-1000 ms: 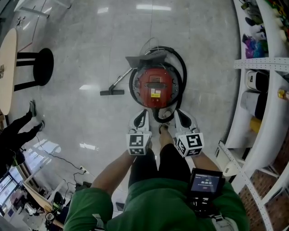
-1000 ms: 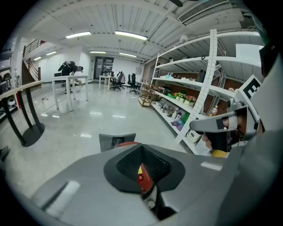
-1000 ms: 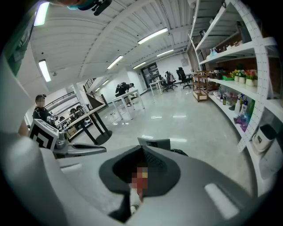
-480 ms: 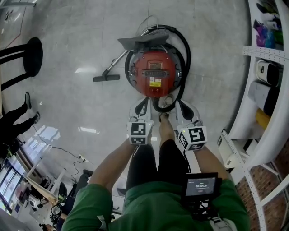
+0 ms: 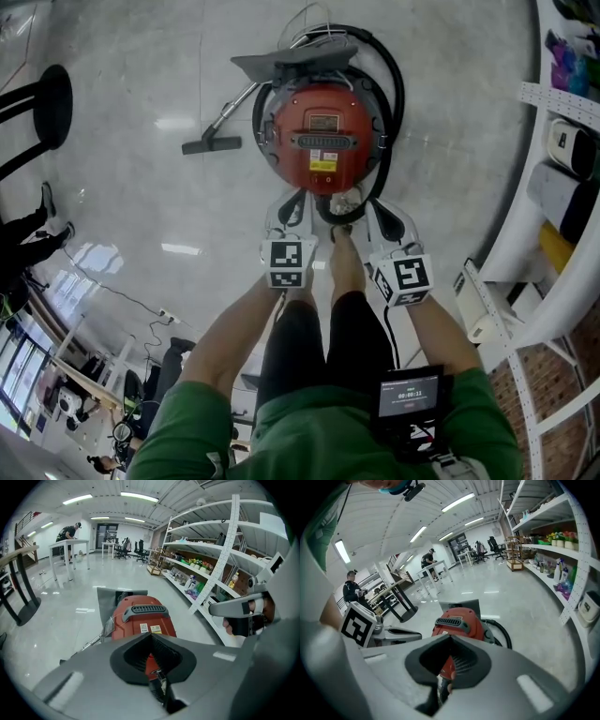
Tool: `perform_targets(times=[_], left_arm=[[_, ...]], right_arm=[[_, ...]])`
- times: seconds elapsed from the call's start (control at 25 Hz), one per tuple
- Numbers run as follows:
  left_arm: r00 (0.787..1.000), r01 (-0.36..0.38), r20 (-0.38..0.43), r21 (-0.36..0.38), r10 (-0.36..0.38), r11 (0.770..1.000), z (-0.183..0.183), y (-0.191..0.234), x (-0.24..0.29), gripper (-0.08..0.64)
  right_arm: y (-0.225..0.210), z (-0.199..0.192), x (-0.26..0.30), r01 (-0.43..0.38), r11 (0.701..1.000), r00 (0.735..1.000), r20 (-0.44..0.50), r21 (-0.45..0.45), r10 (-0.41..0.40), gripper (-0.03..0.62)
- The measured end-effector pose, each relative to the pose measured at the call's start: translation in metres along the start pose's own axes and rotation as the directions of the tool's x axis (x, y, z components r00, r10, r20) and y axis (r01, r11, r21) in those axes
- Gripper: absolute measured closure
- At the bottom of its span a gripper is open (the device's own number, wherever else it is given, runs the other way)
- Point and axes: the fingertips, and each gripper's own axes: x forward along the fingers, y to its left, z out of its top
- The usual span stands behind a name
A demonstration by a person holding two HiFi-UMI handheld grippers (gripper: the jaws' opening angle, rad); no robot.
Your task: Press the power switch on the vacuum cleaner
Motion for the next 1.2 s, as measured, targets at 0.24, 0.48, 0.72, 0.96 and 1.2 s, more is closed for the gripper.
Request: perform_targets(times=[0.24,0.48,0.72,0.96,1.2], left_arm=[[1.000,0.018,-0.020,0.003,-0.017,1.000,-0.018,-0.002,0.019,0.552],[0.999,0.033,-0.037,0.008,-0.032,0.999,-0.029,-0.006,0.034,0.552],[0.998,0.034,-0.057,0.009,-0.033,0.999,-0.036,-0.009,0.044,0.552],[0.998,0.032,-0.057,0.003,-0.032,0.999,-0.038,-0.008,0.048,0.552],[0.998,0.040,-0.046,-0.016,-0.040,0.999,-0.038,-0.008,0.046,0.552]], right_arm=[[-0.006,-0.021,0.019,-0.016,0.999,0.999,-0.034,-0.031,0.015,0.592],[-0.014,-0.035,0.035,-0.017,0.999,0.998,-0.058,-0.042,0.015,0.592],[-0.016,-0.040,0.045,-0.032,0.998,0.997,-0.074,-0.057,0.028,0.592],[-0.015,-0.041,0.052,-0.040,0.998,0.997,-0.074,-0.052,0.036,0.592],[-0.013,-0.045,0.051,-0.039,0.998,0.996,-0.080,-0.051,0.035,0.592]])
